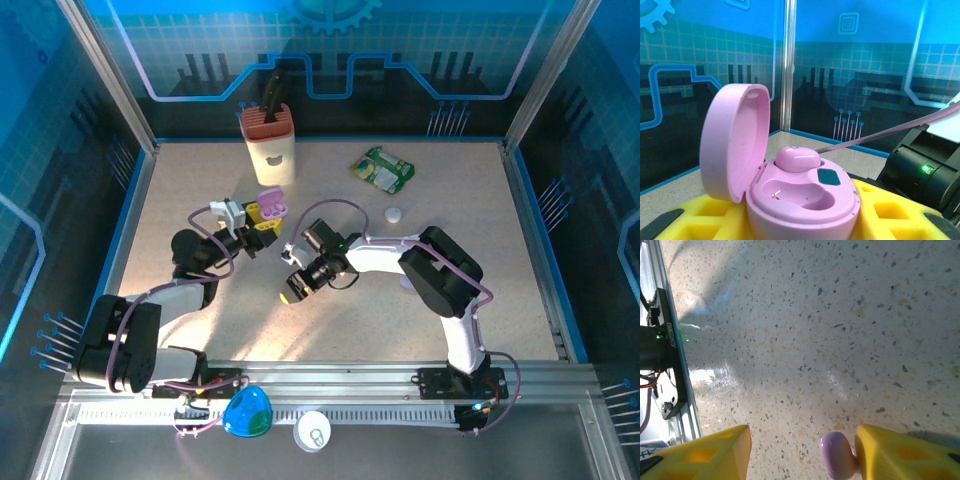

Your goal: Insert the wireless bluetooth earbuds into the charging case

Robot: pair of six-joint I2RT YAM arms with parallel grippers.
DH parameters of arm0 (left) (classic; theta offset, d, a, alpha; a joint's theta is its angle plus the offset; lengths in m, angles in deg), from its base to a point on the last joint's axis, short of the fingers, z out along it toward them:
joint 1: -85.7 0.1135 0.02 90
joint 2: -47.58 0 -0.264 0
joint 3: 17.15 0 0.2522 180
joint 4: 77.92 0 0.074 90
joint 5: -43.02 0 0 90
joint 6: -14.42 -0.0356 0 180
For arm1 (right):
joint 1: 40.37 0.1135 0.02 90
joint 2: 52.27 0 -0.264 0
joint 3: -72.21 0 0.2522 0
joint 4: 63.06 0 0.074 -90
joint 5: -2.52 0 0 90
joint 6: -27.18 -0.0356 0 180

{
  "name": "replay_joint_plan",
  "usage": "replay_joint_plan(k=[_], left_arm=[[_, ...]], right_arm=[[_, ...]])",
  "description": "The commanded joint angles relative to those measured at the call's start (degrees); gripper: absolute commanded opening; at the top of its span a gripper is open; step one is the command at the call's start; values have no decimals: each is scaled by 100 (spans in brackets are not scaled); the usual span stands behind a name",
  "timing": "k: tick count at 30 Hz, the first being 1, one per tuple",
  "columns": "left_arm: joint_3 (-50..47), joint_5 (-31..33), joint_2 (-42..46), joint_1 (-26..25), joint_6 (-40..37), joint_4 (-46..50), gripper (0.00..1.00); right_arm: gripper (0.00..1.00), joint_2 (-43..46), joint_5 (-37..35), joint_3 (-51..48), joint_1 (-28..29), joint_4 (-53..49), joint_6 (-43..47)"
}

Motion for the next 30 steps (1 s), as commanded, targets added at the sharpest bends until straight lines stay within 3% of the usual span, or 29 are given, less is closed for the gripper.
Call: replay_joint_plan(k=[1,9,19,30], left_arm=[[-82,44,136,57,-185,9,41],[-30,44,102,57,-209,40,41],[-26,38,62,57,-187,36,41],[-30,36,-13,57,-178,-48,42]], right_arm=[[56,-167,-502,78,92,-578,218],[49,-198,-1251,226,91,-946,346],[34,-199,-1214,361,94,-977,191],[23,198,-1137,153,-62,-608,-167]])
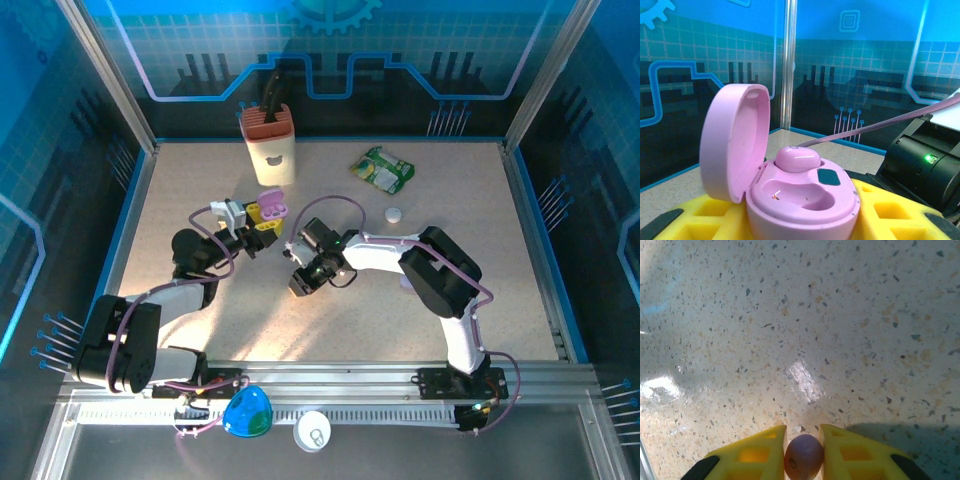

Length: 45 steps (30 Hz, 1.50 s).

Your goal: Insert the wireless bluetooth earbuds into the charging case

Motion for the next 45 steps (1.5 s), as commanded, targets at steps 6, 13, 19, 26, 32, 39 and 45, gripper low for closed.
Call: replay_joint_plan(k=[6,13,19,26,32,39,45], left_arm=[[-27,26,-31,61,-138,-118,42],[18,-3,-155,62,-101,-167,42],[89,-40,-340,57,34,-380,42],[85,-62,-417,59,132,-540,42],[74,-58,-422,61,109,-540,42],[79,-62,-457,57,70,-539,42],[70,-57,-457,57,70,-544,42]], right_arm=[[23,702,284,-629,-293,165,-324],[24,1074,1127,-1465,-580,329,-830],[25,991,749,-1617,-725,-124,-1082],[31,1112,43,-1507,-931,-819,-1032],[32,1188,-40,-1364,-998,-991,-929],[35,1177,613,-1522,-1007,-298,-1304],[36,1230,755,-1709,-1019,-98,-1491]])
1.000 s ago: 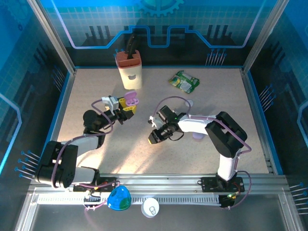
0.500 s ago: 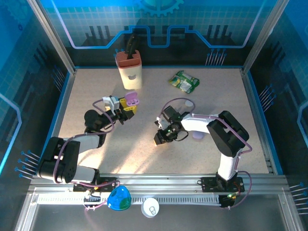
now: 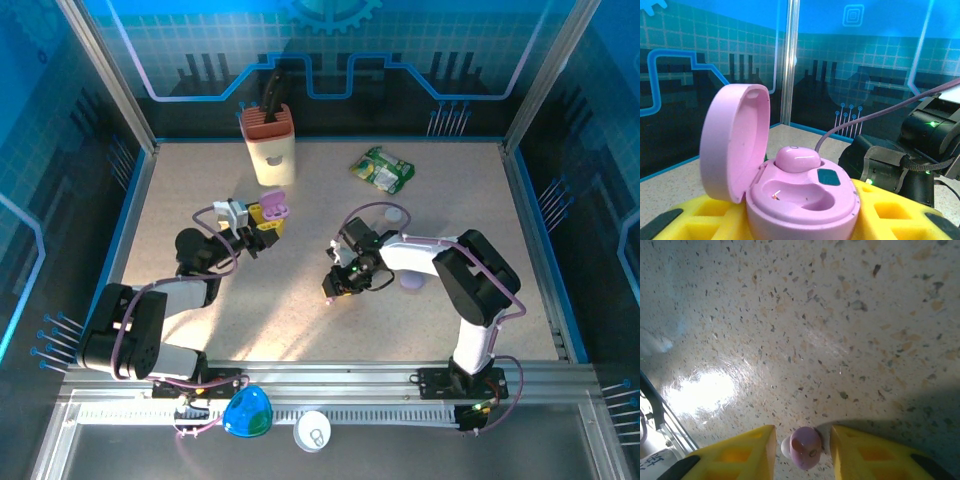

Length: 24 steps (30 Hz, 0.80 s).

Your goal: Insert the wireless bluetooth earbuds into the charging case

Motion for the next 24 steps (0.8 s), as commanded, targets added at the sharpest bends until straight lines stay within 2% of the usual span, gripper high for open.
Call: replay_joint_plan(k=[1,6,10,17,24], left_arm=[[64,-52,-48,61,6,-233,42],[83,-58,-53,57,11,-235,42],[87,-68,-59,57,10,-234,42],[92,-56,-75,58,2,-235,42],[109,-50,-142,59,-34,-236,42]], right_arm=[[37,146,256,-223,-58,336,-220],[37,203,595,-463,-41,813,-547],[34,125,515,-488,2,801,-570],[22,61,356,-365,46,559,-455],[19,170,40,-189,50,304,-240]])
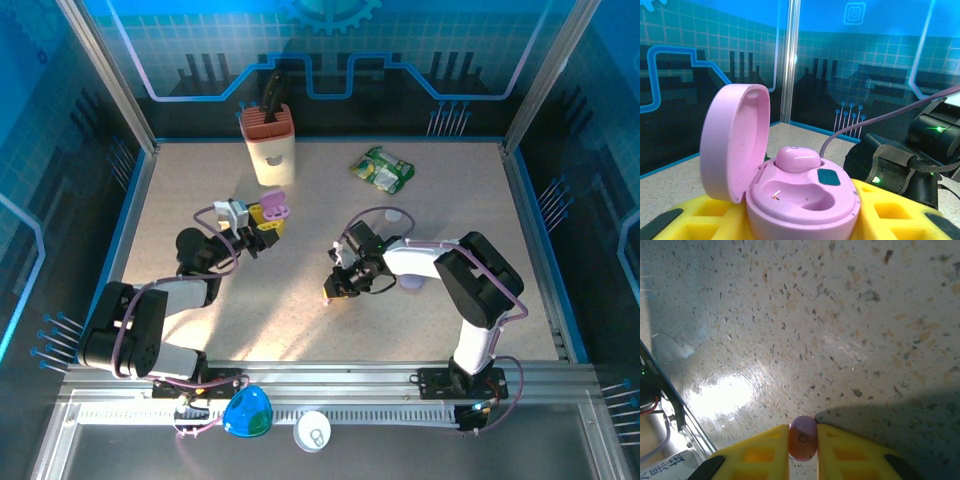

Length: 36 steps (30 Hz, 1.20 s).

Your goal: Insert the wireless bluetooth earbuds into the charging case

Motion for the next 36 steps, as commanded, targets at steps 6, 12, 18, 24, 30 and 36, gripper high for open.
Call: replay_joint_plan(k=[6,12,18,24,30,36], left_arm=[[110,11,-223,40,-127,-231,42],[139,196,-496,-71,-417,-231,42],[183,775,-973,-478,-1135,-215,41],[314,1416,-1399,-958,-1834,-167,41],[475,1955,-1574,-1415,-2355,45,41],[589,2136,-1715,-1634,-2408,59,42]], right_arm=[[21,489,-645,134,-5,-326,317],[21,1154,-885,125,-255,-581,467],[22,1829,-1155,573,-423,-1136,753],[22,2039,-1271,1317,-539,-1463,1031],[22,1812,-1083,2004,-520,-1500,1165],[22,1452,-938,2420,-467,-1293,1183]])
